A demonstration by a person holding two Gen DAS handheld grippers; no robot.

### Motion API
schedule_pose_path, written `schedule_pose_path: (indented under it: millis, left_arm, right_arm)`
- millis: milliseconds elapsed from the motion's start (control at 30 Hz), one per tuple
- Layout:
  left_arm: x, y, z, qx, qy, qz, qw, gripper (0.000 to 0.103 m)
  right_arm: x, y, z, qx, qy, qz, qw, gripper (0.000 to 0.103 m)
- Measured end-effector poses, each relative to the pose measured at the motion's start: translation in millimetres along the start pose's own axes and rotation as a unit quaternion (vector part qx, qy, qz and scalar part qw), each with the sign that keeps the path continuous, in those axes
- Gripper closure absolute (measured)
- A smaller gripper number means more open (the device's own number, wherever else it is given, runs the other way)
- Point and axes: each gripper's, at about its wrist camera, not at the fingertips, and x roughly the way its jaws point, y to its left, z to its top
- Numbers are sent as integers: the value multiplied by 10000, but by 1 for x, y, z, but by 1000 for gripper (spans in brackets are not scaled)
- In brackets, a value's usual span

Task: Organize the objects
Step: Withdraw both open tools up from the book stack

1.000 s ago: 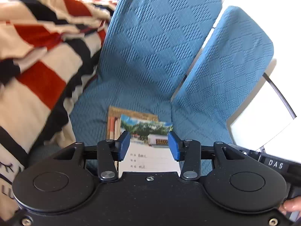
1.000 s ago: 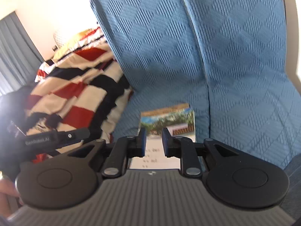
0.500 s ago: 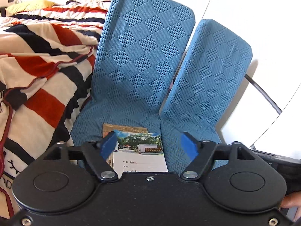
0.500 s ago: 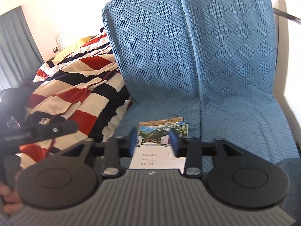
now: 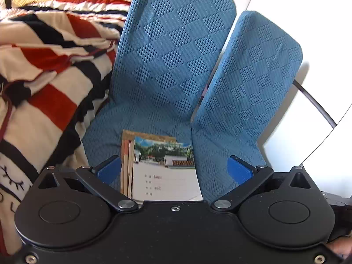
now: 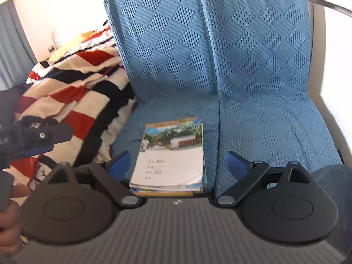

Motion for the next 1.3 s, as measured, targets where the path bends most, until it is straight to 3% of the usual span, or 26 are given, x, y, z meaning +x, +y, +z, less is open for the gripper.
schedule_pose_path:
  millis: [1033, 1300]
  left_arm:
    - [8, -6, -16, 179, 110, 215, 9995, 1]
    - [8, -1, -15, 86, 125, 94, 9998, 1]
  right_arm:
    - [8, 1, -7, -61, 112, -265, 9996, 9]
    - [10, 1, -6, -44, 127, -280, 9995, 9]
